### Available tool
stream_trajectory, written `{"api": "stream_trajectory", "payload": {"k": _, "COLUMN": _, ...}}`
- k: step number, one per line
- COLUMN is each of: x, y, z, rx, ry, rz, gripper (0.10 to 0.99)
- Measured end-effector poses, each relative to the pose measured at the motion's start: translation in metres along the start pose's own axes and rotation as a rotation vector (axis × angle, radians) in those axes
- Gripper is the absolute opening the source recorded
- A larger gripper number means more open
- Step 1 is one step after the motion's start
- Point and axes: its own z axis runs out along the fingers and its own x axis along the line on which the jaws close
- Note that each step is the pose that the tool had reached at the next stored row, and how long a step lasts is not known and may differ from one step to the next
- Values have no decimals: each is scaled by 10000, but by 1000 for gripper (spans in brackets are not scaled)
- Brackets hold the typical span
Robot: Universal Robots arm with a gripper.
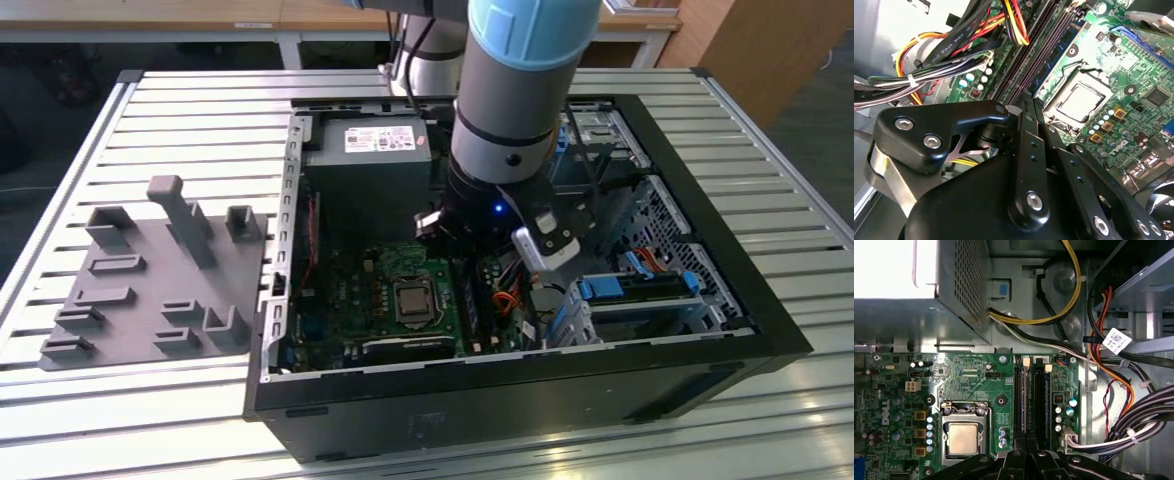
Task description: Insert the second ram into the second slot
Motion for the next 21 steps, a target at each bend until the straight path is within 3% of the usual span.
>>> {"api": "stream_trajectory", "payload": {"k": 21, "x": -40, "y": -40, "z": 39, "rx": 0, "ry": 34, "rz": 0, "gripper": 114}}
